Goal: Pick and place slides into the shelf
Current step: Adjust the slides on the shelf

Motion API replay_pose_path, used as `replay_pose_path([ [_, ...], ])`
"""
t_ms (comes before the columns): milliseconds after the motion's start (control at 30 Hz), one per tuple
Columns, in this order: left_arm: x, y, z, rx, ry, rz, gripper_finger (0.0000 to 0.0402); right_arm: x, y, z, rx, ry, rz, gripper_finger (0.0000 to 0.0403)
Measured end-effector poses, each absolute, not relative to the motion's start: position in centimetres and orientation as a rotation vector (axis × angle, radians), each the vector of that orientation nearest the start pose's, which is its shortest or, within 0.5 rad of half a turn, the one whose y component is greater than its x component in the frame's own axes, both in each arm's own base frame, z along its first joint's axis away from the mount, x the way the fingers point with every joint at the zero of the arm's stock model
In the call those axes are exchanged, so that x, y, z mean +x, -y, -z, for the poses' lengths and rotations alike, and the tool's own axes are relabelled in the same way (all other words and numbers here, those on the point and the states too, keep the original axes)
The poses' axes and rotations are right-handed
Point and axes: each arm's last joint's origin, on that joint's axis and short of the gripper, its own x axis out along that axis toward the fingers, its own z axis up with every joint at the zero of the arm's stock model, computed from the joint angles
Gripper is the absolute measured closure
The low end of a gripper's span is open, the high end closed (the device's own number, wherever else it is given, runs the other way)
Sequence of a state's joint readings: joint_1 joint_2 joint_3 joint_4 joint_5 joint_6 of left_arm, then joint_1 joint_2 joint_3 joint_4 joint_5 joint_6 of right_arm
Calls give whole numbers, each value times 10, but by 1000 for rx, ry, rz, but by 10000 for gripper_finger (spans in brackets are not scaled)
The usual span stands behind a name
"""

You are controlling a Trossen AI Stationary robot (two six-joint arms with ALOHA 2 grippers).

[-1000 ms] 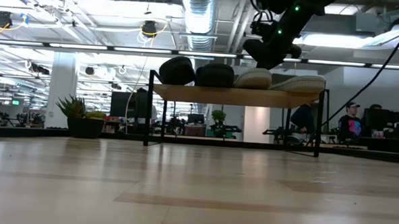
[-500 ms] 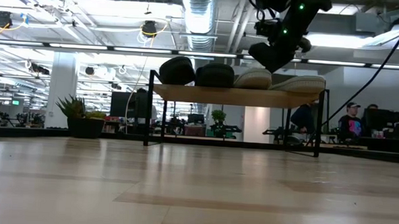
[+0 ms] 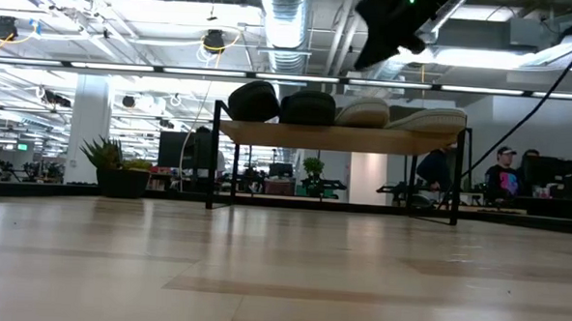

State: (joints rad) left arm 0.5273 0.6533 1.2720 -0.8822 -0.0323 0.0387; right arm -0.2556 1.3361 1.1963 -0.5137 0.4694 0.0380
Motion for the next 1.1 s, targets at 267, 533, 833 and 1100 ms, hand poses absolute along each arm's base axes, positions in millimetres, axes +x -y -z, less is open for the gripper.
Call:
replay_pose_path([
  [267,59,-35,-430,-22,-271,-554,401,251,149,-356,278,-552,370,403],
  [533,58,-35,-427,-31,-298,-555,402,256,152,-329,437,-752,102,403],
  [833,58,-35,-427,-34,-296,-555,401,283,124,-311,403,-857,-24,403],
  [1100,58,-35,-427,-34,-295,-555,401,302,116,-301,373,-915,-25,403],
])
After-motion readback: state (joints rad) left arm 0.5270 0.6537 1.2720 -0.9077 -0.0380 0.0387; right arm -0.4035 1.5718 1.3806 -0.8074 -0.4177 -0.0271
